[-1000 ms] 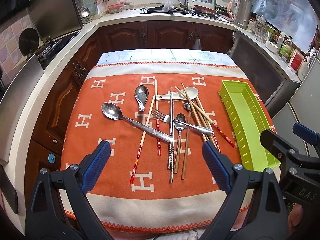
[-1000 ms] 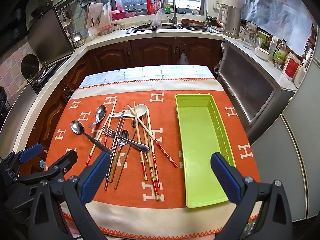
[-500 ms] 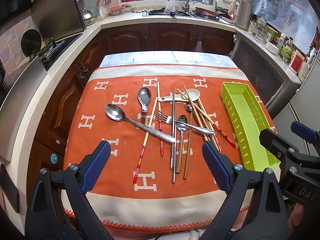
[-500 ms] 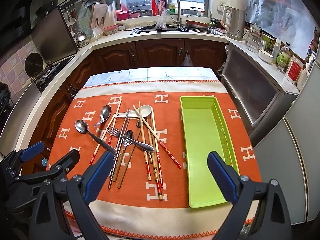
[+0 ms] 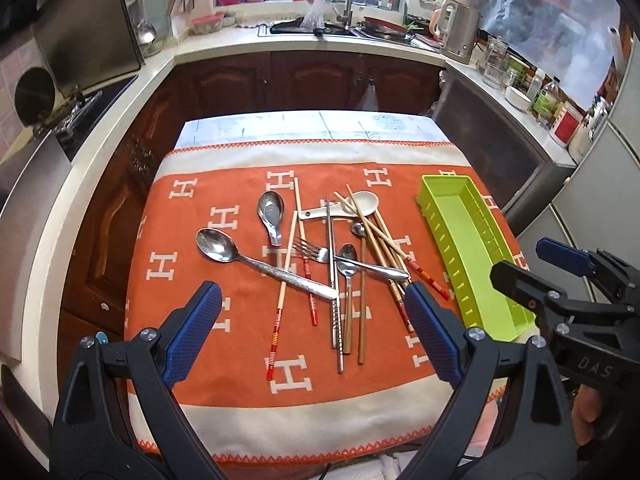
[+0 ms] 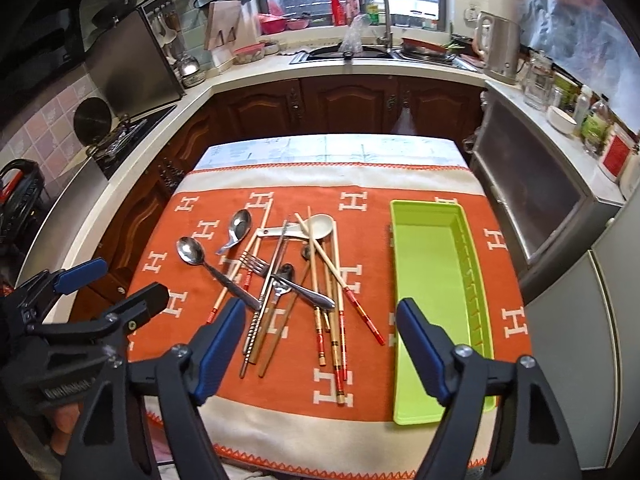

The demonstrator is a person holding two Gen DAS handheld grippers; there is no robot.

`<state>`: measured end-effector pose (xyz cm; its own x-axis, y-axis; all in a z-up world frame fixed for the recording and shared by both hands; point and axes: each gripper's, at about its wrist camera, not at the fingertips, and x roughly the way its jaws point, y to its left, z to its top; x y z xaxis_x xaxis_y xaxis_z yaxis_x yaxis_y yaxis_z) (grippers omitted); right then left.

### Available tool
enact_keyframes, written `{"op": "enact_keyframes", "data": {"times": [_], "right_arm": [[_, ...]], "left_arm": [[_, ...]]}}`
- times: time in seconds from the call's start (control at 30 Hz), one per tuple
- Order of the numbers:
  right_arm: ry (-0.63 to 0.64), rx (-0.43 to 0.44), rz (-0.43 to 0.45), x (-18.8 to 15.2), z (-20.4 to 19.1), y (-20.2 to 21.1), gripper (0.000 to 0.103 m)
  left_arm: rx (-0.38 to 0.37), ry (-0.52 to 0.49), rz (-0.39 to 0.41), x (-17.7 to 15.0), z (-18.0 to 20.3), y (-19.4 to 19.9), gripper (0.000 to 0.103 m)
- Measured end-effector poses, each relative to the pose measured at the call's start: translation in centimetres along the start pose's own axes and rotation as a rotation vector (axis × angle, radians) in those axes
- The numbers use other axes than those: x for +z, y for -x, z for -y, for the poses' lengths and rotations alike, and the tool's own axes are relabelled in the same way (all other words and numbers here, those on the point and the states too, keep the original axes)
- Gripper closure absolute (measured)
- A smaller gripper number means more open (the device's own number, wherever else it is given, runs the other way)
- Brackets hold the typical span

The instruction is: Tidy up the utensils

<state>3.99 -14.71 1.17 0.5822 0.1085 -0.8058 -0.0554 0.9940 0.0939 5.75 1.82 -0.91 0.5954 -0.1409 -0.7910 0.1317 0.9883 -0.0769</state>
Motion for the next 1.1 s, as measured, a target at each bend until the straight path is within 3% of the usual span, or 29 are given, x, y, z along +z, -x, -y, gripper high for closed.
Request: {"op": "enact_keyframes", "data": {"times": [0.27,0.43,0.6,0.77,0.9,0.93,1.0,1.1], "right_arm": [[0.070,0.042,-0.014,2.2,-1.2,-0.8,0.039],[0.118,0.077,-0.056,4.0,-2.1,-2.8,0.046],[0.154,0.119,-0.122,5.7,-3.3,-6.1,0.048],[0.168,0.205,-0.202,6.7,-5.0,-9.7,0.048],[0.197,0.259,-0.270,6.7,-7.2,-12.8,0.051],[0.207,0.271,-0.287,6.6,-7.7,-13.6,0.053],[0.235,0.289,-0.330,6.2,-9.2,-15.6,0.056],[0.267,0.311,-0.391,5.4,-11.2,-18.2,0.058]], "left_arm": [[0.080,0.007,-0.016,1.6,-3.2,-1.2,0.013],[0.081,0.039,-0.099,2.5,-6.3,-4.5,0.028],[0.092,0.075,-0.157,3.4,-9.9,-7.8,0.031],[0.089,0.121,-0.216,3.5,-12.8,-10.9,0.041],[0.071,0.175,-0.272,2.7,-14.6,-13.4,0.058],[0.090,0.127,-0.211,2.5,-15.0,-13.9,0.062],[0.087,0.144,-0.232,1.9,-15.8,-14.9,0.069],[0.067,0.199,-0.322,0.9,-16.4,-16.1,0.078]]}}
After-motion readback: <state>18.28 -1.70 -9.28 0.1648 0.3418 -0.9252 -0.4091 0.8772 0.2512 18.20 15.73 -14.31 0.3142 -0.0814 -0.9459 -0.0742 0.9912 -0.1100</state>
